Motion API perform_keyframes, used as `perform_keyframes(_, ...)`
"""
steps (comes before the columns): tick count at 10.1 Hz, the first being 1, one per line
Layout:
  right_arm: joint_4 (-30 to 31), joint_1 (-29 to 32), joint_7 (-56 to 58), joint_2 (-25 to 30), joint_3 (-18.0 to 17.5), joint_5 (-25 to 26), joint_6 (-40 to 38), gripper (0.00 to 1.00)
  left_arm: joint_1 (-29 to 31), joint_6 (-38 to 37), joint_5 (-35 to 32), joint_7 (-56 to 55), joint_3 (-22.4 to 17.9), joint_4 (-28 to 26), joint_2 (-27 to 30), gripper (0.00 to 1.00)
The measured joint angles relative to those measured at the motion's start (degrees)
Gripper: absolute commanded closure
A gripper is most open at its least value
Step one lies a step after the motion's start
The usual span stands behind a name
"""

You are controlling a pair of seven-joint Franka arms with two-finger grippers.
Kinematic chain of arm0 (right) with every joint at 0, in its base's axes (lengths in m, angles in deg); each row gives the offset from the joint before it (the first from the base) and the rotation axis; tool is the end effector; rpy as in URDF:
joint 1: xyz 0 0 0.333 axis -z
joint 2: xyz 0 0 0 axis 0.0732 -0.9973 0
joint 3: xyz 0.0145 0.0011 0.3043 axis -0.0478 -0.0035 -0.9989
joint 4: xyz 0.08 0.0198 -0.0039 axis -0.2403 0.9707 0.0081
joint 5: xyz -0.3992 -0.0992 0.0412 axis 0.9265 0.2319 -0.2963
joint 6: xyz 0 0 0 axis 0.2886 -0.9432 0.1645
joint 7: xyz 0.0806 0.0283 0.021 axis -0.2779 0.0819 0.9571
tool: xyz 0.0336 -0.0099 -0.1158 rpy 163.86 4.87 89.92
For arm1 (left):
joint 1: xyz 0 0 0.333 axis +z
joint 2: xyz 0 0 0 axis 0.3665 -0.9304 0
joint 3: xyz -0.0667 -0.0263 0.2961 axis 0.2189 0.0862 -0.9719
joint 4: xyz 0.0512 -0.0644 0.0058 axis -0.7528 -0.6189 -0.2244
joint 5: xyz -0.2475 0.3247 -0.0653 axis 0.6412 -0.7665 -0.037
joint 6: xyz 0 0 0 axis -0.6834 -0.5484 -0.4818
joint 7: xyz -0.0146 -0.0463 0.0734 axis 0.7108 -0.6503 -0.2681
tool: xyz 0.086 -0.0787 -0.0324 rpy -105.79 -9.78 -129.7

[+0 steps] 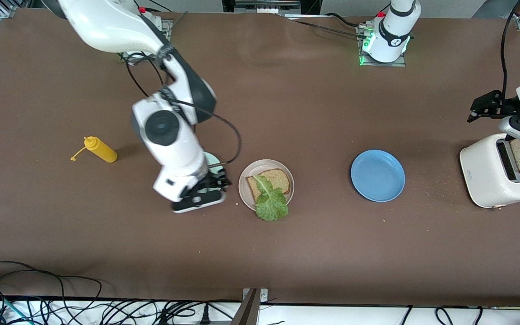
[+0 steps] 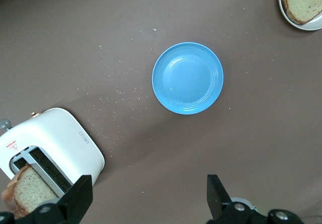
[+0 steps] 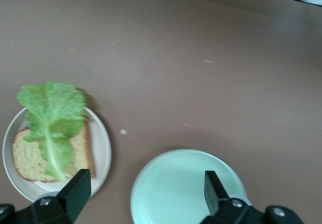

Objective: Make sandwich on beige plate with both arms
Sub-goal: 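Move the right gripper back toward the yellow squeeze bottle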

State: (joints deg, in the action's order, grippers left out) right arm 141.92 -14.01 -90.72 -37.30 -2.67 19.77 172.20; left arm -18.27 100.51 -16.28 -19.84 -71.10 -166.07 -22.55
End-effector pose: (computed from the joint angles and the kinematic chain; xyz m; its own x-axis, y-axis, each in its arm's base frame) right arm 0.6928 0.3437 0.3760 0.9689 0.2057 0.1379 0.2111 -0.9771 -0.0257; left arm 0.6098 0.0210 0.5642 0.8762 -0.4724 -0.0957 -0.4696 -0.8814 0.0512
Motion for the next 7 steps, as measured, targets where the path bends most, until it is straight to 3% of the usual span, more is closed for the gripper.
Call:
perform_keyframes(4,0.09,10.96,6.86,4.78,1.34,-0.21,-14.66,0.0,2.01,0.01,-0.1,0.0,-0.82,0.02,-1.74,0.0)
perform_keyframes(7,0.38,16.7,14.09,6.3,6.93,-0.49,-22.46,0.0,6.26,1.17,-0.1,0.0,-1.19,0.56,-4.7,0.0)
